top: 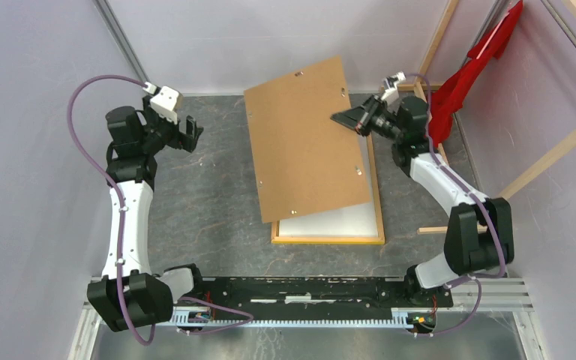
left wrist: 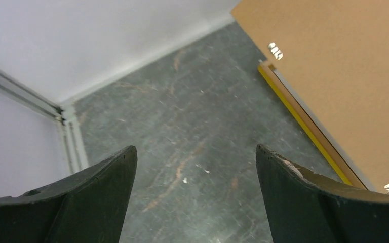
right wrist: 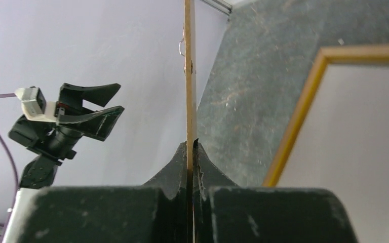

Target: Put the photo into the frame

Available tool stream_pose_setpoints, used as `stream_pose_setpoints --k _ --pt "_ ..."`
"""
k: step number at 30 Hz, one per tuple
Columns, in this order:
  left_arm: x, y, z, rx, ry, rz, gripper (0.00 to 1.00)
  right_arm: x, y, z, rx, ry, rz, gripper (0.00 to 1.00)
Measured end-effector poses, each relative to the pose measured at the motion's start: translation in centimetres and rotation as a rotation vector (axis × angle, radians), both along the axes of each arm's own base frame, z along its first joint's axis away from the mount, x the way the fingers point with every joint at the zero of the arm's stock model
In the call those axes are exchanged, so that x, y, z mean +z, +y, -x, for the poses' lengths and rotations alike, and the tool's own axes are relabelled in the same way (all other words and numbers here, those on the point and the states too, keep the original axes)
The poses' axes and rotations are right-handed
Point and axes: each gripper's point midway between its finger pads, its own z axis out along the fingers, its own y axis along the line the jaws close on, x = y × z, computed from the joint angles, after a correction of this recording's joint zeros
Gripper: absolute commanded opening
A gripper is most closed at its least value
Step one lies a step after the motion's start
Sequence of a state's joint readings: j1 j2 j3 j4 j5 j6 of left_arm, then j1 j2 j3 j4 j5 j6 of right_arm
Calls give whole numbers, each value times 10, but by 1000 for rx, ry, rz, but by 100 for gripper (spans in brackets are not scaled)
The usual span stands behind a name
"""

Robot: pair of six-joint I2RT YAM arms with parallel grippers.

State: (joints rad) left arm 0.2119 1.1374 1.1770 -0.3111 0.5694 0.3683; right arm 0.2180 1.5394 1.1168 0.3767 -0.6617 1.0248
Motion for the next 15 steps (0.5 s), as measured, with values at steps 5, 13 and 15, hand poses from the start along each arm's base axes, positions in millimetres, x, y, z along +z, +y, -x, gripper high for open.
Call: stream_pose_setpoints --k 5,13,15 --pt "-42 -23 5 -69 87 -11 92 -31 -48 28 -51 114 -55 0" --pt "-89 -59 8 -166 201 -45 88 -59 -100 46 -136 172 -63 0" --pt "-97 -68 8 -190 223 -51 87 -67 -108 49 -156 180 -52 0"
